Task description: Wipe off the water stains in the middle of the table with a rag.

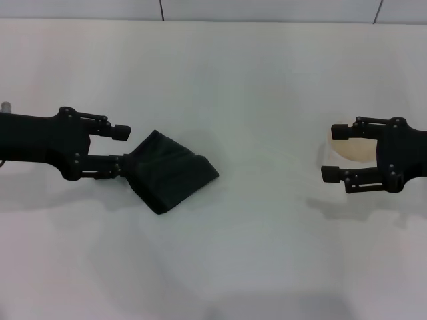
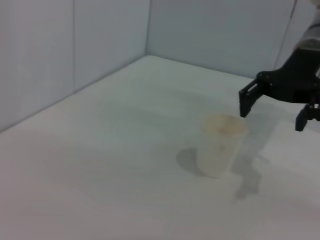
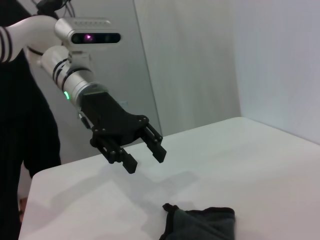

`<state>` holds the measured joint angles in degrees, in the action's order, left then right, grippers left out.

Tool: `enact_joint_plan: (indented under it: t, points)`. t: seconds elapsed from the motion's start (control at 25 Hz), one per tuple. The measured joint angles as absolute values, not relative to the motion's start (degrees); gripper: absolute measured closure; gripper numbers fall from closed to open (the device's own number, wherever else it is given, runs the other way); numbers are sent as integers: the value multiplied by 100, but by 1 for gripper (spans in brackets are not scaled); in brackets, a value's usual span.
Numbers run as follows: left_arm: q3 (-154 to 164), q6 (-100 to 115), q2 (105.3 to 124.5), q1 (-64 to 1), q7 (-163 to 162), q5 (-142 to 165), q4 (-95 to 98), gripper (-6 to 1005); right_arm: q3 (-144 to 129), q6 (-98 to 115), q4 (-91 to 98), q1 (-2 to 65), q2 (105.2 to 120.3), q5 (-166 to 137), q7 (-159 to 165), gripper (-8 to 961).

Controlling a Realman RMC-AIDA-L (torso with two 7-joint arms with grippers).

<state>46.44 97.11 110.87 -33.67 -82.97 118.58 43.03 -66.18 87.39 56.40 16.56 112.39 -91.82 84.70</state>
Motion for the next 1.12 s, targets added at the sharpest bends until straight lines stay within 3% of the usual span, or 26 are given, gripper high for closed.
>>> enact_joint_plan:
  t: [0.2,0.48,1.12]
  points:
    - [4664,9831,11093,-3379,-8431,11861,4351,424,-6579,8904,5731,1645,11183,-9265,8474,112]
    - [4667,9915,11112,-3379,-8631,11881,4354,424,-6213,9118,5856,1645,11233,-9634,8494,112]
    - [4667,9915,11145,-3349,-8857,11908,4359,424,-6180,9123,5872,1720,11191,-9815,8737,112]
